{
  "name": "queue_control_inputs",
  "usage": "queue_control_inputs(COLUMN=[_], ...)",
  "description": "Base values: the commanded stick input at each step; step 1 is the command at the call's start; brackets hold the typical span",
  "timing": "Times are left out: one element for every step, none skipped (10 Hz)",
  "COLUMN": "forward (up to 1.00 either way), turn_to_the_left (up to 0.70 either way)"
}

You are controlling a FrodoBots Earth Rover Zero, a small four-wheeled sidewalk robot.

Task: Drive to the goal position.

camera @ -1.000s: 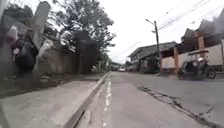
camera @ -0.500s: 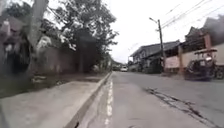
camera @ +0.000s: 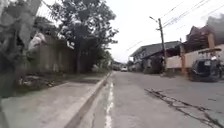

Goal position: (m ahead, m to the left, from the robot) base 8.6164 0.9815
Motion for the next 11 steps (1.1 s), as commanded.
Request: queue_control_inputs(forward=[0.70,0.70,0.61,0.50,0.45,0.46,0.45,0.58,0.70,0.70,0.70], turn_to_the_left=[0.00,0.00,0.00,0.00,0.00,0.00,0.00,0.00,-0.01,-0.03,-0.35])
